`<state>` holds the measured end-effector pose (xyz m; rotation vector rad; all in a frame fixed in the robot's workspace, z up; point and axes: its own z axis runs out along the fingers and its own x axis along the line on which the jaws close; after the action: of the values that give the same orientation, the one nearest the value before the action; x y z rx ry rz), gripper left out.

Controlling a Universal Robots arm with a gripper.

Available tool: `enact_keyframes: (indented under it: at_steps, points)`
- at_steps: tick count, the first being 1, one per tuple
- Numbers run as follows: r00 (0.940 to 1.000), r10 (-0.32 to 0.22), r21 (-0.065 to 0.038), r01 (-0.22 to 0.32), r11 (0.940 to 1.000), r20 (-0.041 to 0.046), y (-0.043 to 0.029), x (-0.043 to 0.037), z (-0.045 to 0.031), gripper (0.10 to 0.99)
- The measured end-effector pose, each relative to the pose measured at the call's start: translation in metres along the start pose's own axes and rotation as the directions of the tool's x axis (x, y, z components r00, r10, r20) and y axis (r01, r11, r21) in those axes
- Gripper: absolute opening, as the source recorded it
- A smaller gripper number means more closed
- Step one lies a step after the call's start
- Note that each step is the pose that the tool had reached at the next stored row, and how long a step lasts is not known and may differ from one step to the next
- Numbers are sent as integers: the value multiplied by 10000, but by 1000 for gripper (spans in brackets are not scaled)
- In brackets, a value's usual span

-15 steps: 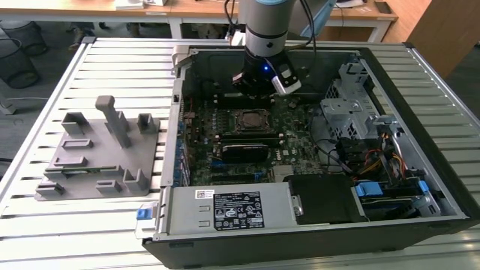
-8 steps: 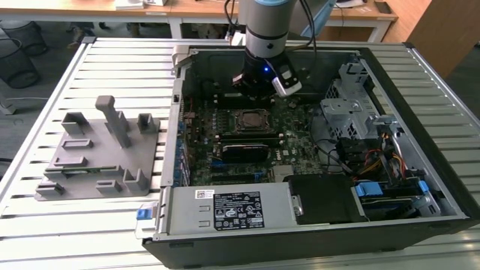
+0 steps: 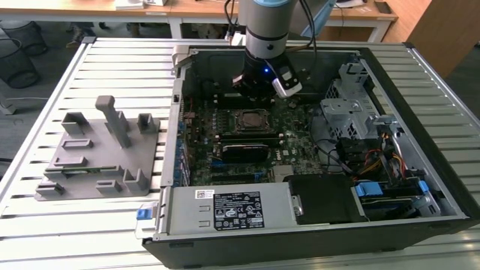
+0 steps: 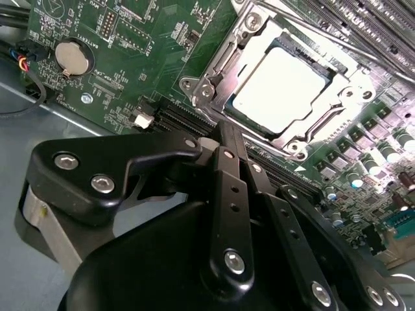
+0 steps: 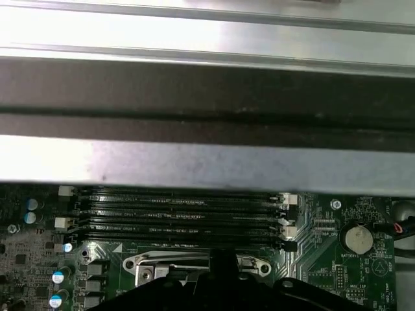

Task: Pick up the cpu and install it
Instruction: 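Install the second cpu locking lever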

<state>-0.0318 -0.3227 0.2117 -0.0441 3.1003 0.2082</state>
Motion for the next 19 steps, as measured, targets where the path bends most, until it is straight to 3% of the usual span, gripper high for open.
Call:
enact_keyframes:
  at_steps: [19]
  points:
    - [10000, 2, -16, -2, 10000, 0, -124, 3, -41, 106]
